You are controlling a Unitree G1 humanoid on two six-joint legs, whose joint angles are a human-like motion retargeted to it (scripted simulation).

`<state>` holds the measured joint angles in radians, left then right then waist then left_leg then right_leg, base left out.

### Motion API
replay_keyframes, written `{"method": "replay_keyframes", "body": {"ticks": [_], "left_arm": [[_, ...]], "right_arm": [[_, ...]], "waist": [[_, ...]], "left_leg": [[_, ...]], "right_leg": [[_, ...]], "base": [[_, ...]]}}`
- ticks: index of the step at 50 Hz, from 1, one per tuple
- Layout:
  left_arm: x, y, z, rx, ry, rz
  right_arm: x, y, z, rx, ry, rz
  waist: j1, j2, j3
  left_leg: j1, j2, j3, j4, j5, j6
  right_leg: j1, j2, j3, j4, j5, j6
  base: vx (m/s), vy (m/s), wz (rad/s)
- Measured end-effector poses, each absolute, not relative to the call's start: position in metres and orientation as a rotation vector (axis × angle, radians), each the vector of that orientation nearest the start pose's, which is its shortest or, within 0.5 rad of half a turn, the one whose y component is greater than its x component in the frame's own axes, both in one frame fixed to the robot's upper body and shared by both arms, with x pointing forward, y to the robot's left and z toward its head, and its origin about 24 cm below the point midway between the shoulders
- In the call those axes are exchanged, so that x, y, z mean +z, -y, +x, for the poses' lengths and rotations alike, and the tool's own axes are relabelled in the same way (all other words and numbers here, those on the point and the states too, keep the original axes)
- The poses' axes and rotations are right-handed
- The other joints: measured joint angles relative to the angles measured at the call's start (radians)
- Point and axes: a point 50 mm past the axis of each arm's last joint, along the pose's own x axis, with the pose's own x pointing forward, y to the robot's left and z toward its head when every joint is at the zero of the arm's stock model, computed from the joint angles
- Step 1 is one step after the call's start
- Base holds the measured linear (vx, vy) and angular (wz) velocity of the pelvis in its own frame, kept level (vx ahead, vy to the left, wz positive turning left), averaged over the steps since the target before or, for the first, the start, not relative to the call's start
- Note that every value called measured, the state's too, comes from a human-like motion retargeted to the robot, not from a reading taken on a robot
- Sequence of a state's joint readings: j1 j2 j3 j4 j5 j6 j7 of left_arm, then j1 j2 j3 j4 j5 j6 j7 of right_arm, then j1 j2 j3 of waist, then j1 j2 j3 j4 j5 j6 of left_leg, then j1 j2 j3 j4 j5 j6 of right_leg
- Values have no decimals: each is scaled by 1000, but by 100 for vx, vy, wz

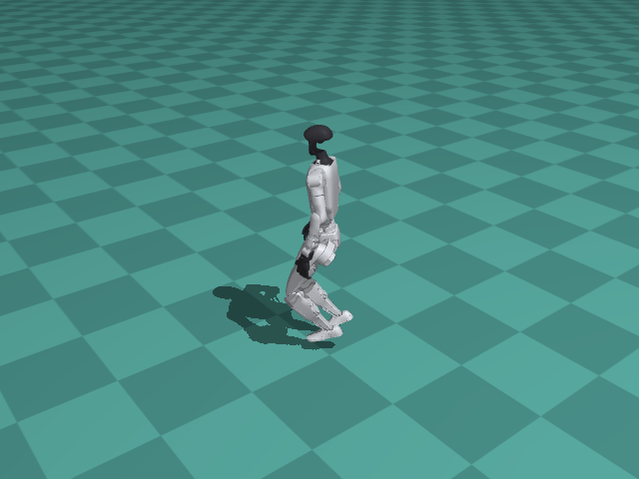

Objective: Run

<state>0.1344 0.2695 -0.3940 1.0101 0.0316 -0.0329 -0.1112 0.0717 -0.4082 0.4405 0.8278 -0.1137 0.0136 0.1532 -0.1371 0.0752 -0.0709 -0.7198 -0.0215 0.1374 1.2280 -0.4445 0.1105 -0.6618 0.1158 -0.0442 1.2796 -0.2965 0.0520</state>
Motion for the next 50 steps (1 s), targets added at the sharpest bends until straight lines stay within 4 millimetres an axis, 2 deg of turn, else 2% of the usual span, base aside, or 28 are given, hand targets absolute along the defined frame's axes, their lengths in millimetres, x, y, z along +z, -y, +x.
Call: {"method": "replay_keyframes", "body": {"ticks": [3, 5, 7, 10, 11, 13, 15, 18, 20, 23, 26, 30, 32, 34, 35, 37, 40, 46, 48, 50], "left_arm": [[-159, -203, 86, -388, -1132, 448], [-155, -207, 101, -385, -1089, 487], [-147, -211, 120, -352, -1023, 505], [-131, -218, 149, -267, -897, 504], [-125, -220, 158, -229, -851, 494], [-116, -221, 171, -157, -775, 466], [-108, -223, 180, -90, -719, 436], [-113, -226, 171, -18, -756, 389], [-124, -231, 152, 23, -842, 368], [-143, -241, 113, 82, -1017, 340], [-156, -251, 75, 146, -1177, 304], [-162, -258, 37, 234, -1322, 238], [-162, -263, 36, 261, -1345, 215], [-163, -263, 34, 265, -1360, 195], [-163, -263, 38, 261, -1359, 186], [-160, -267, 54, 255, -1333, 181], [-156, -273, 72, 249, -1295, 188], [-146, -278, 107, 197, -1217, 222], [-144, -277, 116, 174, -1198, 230], [-145, -273, 118, 158, -1193, 231]], "right_arm": [[-129, 231, 134, 407, -975, -608], [-127, 236, 137, 366, -966, -621], [-128, 241, 133, 315, -974, -617], [-132, 246, 122, 238, -1010, -587], [-135, 247, 116, 217, -1030, -578], [-141, 247, 100, 192, -1084, -571], [-147, 247, 90, 171, -1134, -576], [-155, 244, 77, 160, -1207, -581], [-160, 240, 69, 152, -1251, -568], [-164, 235, 62, 133, -1290, -528], [-166, 231, 63, 107, -1299, -488], [-166, 228, 67, 71, -1290, -442], [-166, 227, 73, 57, -1275, -416], [-167, 223, 73, 68, -1276, -395], [-166, 222, 75, 78, -1272, -384], [-166, 216, 84, 121, -1261, -359], [-166, 206, 89, 195, -1261, -342], [-167, 200, 91, 279, -1281, -327], [-167, 202, 90, 288, -1292, -334], [-168, 205, 86, 294, -1311, -349]], "waist": [[-89, -16, 9], [-141, -8, 22], [-178, 14, 34], [-184, 56, 40], [-165, 64, 42], [-118, 69, 44], [-66, 74, 50], [19, 60, 34], [81, 40, 7], [161, 5, -42], [214, -29, -77], [275, -56, -90], [271, -90, -66], [274, -105, -44], [267, -117, -27], [220, -179, 30], [179, -202, 65], [157, -179, 46], [178, -167, 38], [204, -166, 46]], "left_leg": [[115, -89, -12, -206, -76, -2], [159, -123, -42, -274, -113, -10], [172, -139, -91, -293, -124, -29], [149, -146, -184, -249, -141, -68], [135, -144, -206, -212, -162, -80], [96, -133, -216, -115, -200, -105], [54, -63, -175, -22, -232, -103], [15, 84, -58, 39, -309, -18], [15, 155, 16, 6, -331, 16], [45, 219, 135, -106, -328, 28], [87, 240, 231, -209, -301, 14], [113, 224, 243, -244, -300, -20], [155, 134, 200, -297, -294, -18], [162, 80, 142, -280, -310, -15], [175, 36, 110, -289, -316, -10], [228, -106, 30, -365, -280, 3], [251, -201, -125, -412, -239, -5], [219, -281, -467, -521, -106, -78], [196, -294, -544, -528, -81, -107], [160, -316, -559, -469, -79, -125]], "right_leg": [[-68, -31, 50, 124, -135, 1], [-95, -4, 108, 111, -195, 4], [-90, 71, 196, 11, -215, 14], [-45, 198, 332, -154, -212, 18], [-30, 213, 335, -175, -218, 9], [-20, 215, 305, -175, -267, -13], [-8, 181, 228, -194, -299, -28], [13, 98, 108, -250, -314, -40], [35, 38, 33, -309, -309, -40], [73, -49, -85, -394, -298, -37], [118, -126, -206, -439, -301, -33], [157, -209, -329, -372, -337, -40], [193, -278, -354, -296, -365, -49], [180, -322, -322, -146, -362, -67], [170, -351, -302, -58, -366, -79], [133, -393, -189, 82, -371, -66], [70, -301, -39, 118, -364, -57], [26, 25, 311, -212, -308, -54], [37, 75, 368, -292, -288, -60], [31, 79, 358, -282, -302, -74]], "base": [[15, 0, 205], [15, -6, 236], [13, -11, 238], [9, -15, 204], [6, -17, 171], [4, -16, 168], [6, -14, 210], [7, -9, 239], [8, -4, 251], [8, 0, 272], [7, 4, 282], [3, 5, 248], [6, 6, 285], [3, 6, 289], [5, 4, 344], [5, 0, 382], [7, -7, 353], [5, -14, 314], [-3, -16, 221], [-7, -14, 161]]}}
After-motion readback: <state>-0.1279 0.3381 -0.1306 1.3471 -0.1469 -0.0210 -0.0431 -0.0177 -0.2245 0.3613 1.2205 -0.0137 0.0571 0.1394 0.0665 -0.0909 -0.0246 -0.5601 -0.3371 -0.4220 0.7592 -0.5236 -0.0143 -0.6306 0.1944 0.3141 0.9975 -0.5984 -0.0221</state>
